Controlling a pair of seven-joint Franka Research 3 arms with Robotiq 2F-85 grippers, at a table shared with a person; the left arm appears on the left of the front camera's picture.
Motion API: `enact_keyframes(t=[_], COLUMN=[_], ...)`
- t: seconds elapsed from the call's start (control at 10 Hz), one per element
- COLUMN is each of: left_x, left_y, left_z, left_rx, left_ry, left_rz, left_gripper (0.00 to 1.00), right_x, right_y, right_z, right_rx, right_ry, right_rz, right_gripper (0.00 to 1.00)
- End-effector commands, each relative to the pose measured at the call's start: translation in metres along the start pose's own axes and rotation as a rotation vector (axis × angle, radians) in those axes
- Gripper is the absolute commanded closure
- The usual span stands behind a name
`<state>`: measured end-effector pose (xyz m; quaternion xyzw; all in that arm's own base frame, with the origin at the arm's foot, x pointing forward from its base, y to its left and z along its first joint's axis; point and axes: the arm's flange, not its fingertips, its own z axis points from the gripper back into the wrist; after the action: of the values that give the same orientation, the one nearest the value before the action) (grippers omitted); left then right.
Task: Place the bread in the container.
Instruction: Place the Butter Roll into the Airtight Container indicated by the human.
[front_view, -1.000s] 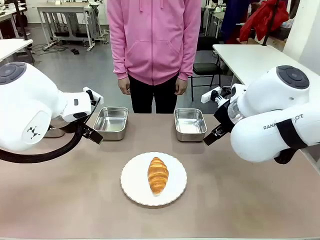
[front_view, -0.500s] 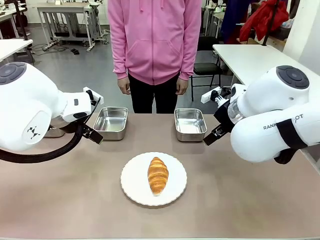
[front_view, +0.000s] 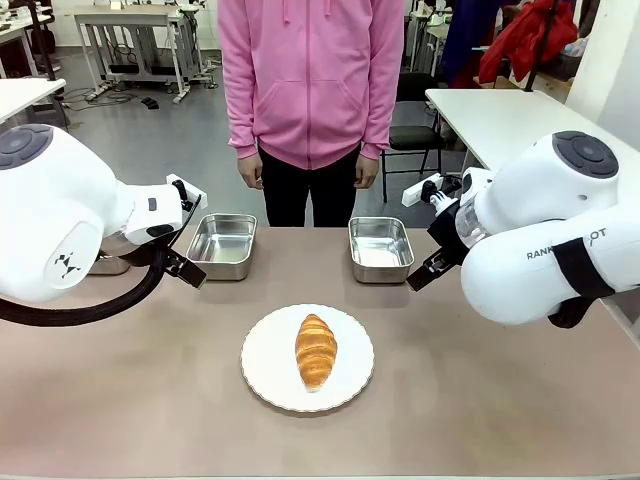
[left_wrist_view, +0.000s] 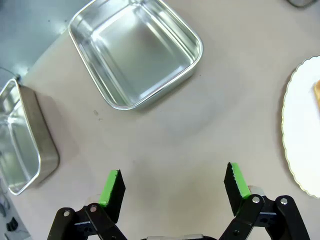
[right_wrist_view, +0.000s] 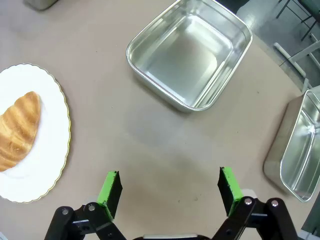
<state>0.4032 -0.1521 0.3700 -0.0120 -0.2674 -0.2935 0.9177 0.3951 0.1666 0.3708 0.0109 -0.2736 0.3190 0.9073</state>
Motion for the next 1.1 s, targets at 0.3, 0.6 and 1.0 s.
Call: enact_keyframes(t=[0.3,0.6,1.0], left_x=[0.021,0.026,0.005], left_y=[0.1,0.207,0.276], left_z=[0.094,0.113,0.102], left_rx=[-0.17,-0.358,-0.323], left_ry=[-0.125,-0.122,-0.215], left_rz=[-0.005,-0.153,-0.164], left_gripper=[0.0,0.0,0.0], right_x=[0.044,0.029,0.013], right_y=[-0.07,-0.129,-0.152], right_z=[0.125,0.205,0.224], right_rx=[-0.051,0.006,0.011], right_ry=[-0.175,-0.239,-0.256], right_rz=[-0.048,-0.021,-0.067], right_gripper=[0.0,0.0,0.0])
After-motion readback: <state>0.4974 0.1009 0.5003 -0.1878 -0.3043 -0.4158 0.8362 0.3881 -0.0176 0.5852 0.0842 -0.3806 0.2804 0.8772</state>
